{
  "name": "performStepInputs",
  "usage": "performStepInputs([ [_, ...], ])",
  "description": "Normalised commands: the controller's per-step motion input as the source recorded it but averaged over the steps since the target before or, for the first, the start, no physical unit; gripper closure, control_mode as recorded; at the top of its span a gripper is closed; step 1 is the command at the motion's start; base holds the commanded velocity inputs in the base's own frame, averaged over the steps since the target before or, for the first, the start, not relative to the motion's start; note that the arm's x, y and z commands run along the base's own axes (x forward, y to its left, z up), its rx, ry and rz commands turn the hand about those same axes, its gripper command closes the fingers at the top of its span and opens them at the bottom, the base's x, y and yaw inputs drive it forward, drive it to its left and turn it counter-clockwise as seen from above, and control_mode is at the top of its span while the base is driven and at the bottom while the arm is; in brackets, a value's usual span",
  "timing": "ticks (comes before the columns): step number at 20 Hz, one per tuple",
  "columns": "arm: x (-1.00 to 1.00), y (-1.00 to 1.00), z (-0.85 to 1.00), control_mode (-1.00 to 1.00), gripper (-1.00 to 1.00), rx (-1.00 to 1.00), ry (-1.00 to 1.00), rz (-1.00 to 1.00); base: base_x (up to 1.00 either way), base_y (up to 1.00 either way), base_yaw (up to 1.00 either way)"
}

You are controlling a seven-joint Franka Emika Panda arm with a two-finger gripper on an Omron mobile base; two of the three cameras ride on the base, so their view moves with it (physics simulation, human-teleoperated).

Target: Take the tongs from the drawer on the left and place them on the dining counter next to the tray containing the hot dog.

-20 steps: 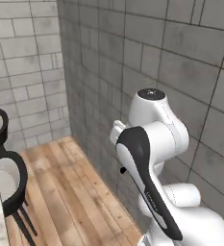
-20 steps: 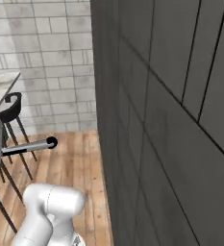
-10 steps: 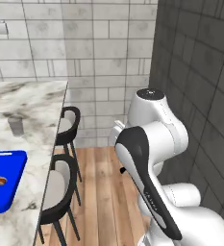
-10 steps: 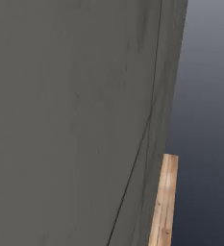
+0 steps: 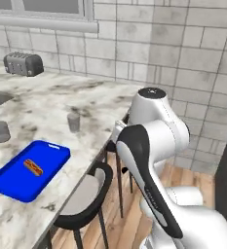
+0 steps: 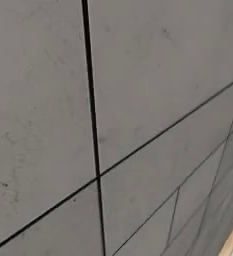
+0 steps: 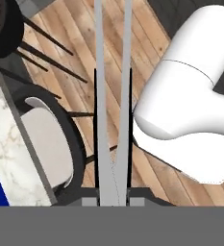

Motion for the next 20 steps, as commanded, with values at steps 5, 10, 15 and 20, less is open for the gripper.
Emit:
performStepInputs([
  [5, 0.00, 0.00, 0.00, 1.00, 1.00, 0.00, 0.00, 0.00, -0.34, -0.11, 0.92],
  [10, 0.00, 0.00, 0.00, 1.00, 1.00, 0.00, 0.00, 0.00, 0.00, 0.28, 0.67],
  [15, 0.00, 0.00, 0.00, 1.00, 1.00, 0.00, 0.00, 0.00, 0.02, 0.73, 0.26],
  [20, 0.00, 0.00, 0.00, 1.00, 1.00, 0.00, 0.00, 0.00, 0.49, 0.81, -0.12],
])
